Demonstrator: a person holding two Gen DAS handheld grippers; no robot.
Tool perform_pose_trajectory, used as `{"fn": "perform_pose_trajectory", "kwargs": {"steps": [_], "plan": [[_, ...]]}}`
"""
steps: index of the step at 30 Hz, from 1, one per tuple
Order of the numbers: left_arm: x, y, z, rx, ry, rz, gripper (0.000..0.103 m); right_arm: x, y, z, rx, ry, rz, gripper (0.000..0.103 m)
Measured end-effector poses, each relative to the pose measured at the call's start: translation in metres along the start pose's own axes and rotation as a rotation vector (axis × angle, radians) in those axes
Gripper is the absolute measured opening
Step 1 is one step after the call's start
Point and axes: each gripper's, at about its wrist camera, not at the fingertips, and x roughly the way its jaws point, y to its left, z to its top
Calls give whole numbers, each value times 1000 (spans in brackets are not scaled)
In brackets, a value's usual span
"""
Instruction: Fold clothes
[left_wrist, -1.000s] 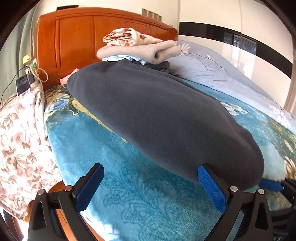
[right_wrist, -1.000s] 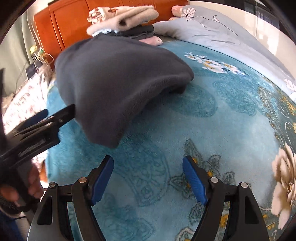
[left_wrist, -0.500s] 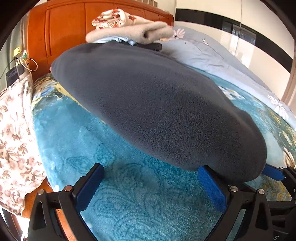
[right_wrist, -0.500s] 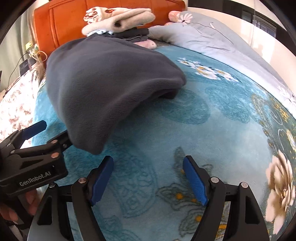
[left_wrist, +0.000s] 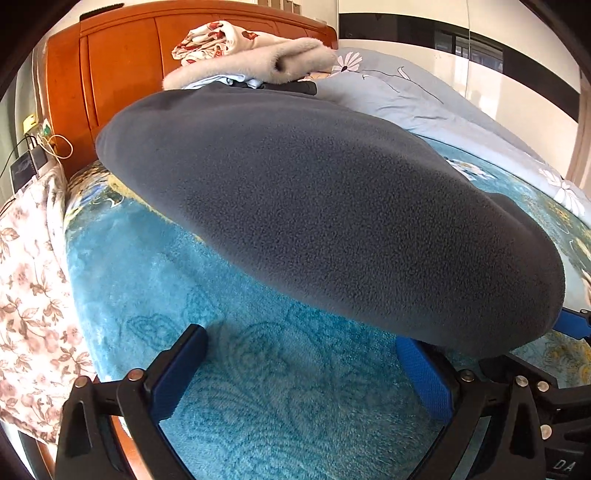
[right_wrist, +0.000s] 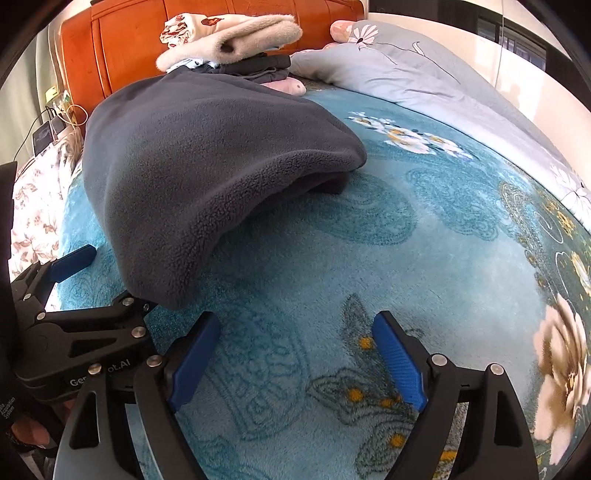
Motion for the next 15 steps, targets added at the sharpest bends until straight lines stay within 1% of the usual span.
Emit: {"fn": "perform_pose_trajectory", "kwargs": {"steps": [15], "plan": [[-10, 3, 3, 10, 1, 2, 103, 0, 0, -1, -2, 0, -6, 86]]}}
